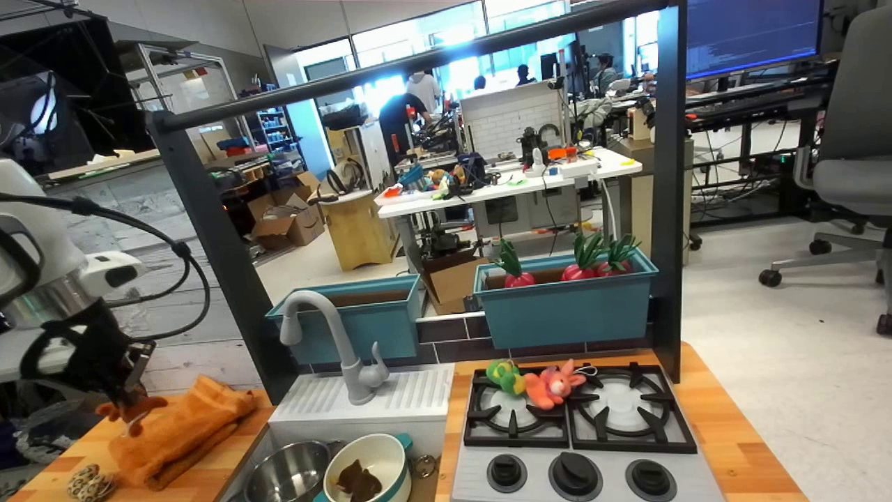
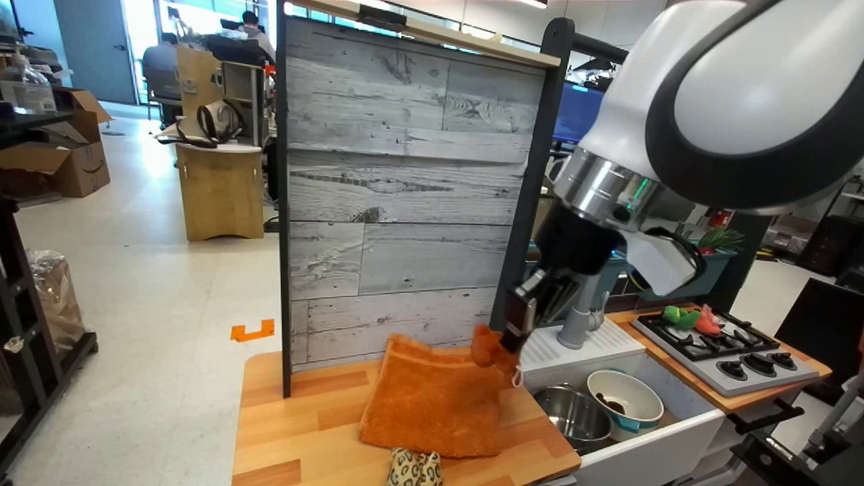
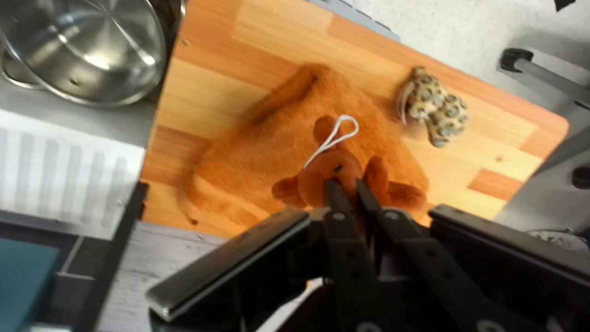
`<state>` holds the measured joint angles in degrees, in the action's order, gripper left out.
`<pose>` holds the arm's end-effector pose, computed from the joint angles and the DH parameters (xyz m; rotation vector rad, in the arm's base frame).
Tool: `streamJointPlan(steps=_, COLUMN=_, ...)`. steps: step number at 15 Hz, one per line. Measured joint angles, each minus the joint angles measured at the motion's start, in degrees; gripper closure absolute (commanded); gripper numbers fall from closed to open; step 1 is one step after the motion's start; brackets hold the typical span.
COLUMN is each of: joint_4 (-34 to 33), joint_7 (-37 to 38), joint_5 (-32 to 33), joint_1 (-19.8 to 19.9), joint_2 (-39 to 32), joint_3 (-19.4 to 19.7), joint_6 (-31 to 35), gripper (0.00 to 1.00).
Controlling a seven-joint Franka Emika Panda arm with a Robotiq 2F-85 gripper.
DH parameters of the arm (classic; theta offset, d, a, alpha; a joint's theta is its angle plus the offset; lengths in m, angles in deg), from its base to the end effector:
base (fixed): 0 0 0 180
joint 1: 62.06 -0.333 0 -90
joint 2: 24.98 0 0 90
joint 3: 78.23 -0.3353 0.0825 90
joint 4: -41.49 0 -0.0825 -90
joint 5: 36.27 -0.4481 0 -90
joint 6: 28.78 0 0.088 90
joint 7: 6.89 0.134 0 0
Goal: Wipe the counter with the cloth, then pick the objects in the bowls in the sink and put them on the counter and the stove
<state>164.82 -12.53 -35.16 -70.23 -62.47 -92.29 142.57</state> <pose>0.5607 0.2439 0.0493 -2.8918 -0.6486 -0.2693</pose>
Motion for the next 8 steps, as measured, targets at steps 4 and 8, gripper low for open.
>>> streamJointPlan(steps=4, joint_4=-6.9, joint_7=0.0, joint_5=-0.2, joint_1=-0.2, joint_2=-3.8, joint_3=-4.2, joint_6=1.4, gripper=0.98)
streamJointPlan(steps=8, joint_4=-14.5, joint_7=-0.1, joint_5=-0.2, joint_1=-0.3, joint_2=-10.6, joint_3=-3.7, joint_6=1.4, gripper=0.92)
